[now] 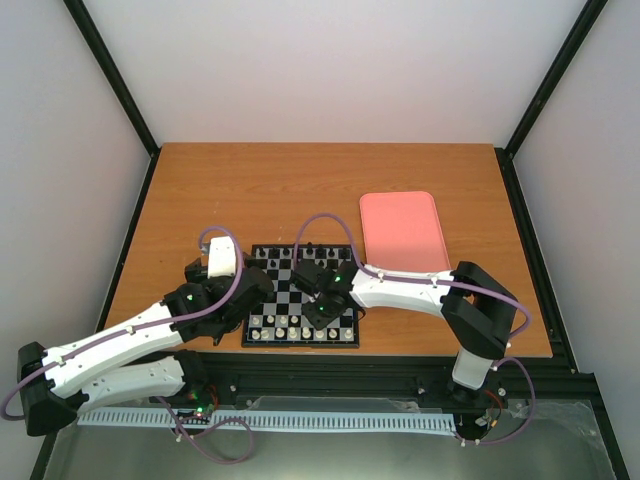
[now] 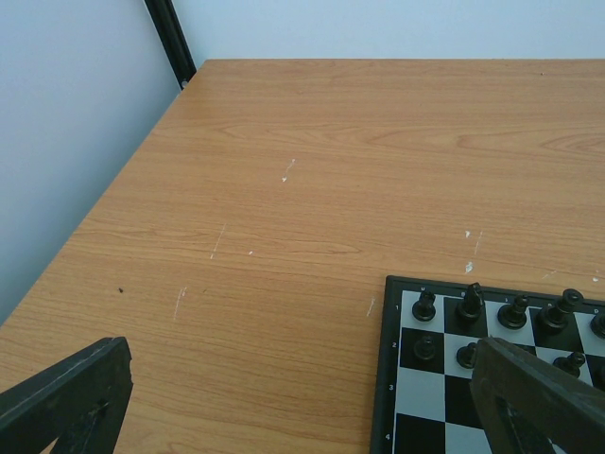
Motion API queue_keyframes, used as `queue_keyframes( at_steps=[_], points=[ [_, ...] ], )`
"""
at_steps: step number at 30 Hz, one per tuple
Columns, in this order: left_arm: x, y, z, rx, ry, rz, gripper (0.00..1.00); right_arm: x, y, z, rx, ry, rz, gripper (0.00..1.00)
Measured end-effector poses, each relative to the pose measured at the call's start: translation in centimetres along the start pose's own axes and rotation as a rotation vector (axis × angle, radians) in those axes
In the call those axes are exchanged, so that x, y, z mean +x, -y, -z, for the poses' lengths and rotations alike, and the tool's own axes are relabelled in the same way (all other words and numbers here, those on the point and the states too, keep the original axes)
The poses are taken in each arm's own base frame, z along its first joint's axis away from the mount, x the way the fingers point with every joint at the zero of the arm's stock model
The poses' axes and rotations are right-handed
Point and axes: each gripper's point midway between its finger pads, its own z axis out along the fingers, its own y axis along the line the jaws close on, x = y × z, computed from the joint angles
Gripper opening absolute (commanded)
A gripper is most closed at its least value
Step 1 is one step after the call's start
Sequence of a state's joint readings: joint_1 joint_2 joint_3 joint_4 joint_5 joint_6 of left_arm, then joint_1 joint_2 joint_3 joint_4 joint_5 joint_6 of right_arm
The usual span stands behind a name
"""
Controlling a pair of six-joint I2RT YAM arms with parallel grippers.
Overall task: Set up the chess pieces on the board
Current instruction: Place the chess piece on the chessboard.
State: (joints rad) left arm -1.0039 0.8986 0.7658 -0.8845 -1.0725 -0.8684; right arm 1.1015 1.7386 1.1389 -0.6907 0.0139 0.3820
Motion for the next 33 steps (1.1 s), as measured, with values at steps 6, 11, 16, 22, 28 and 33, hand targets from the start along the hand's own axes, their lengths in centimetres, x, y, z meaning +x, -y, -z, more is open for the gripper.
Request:
queue_keyframes(
  at_steps=[6, 11, 16, 22, 28, 33],
  points=[
    [0.0, 0.0, 0.0, 0.0, 0.0, 0.0, 1.0, -0.12, -0.07, 0.08, -0.001, 0.003, 0.001, 0.06],
    [0.01, 0.0, 0.0, 0.0, 0.0, 0.0, 1.0, -0.11, -0.14, 0.09, -0.005, 0.002, 0.004, 0.08],
    [0.01, 0.0, 0.0, 0.0, 0.0, 0.0, 1.0, -0.05, -0.3, 0.1, -0.007, 0.001, 0.009, 0.08],
    [0.06, 0.06, -0.05, -0.002, -0.001, -0.004, 1.0, 0.11, -0.59, 0.11, -0.008, -0.001, 0.017, 0.08],
    [0.13, 0.12, -0.1, -0.004, -0.003, -0.009, 1.0, 0.34, -0.45, 0.11, 0.001, -0.009, 0.019, 0.09],
    [0.13, 0.12, -0.1, -0.004, -0.003, -0.009, 1.0, 0.44, -0.3, 0.11, 0.01, -0.012, 0.02, 0.1]
  ],
)
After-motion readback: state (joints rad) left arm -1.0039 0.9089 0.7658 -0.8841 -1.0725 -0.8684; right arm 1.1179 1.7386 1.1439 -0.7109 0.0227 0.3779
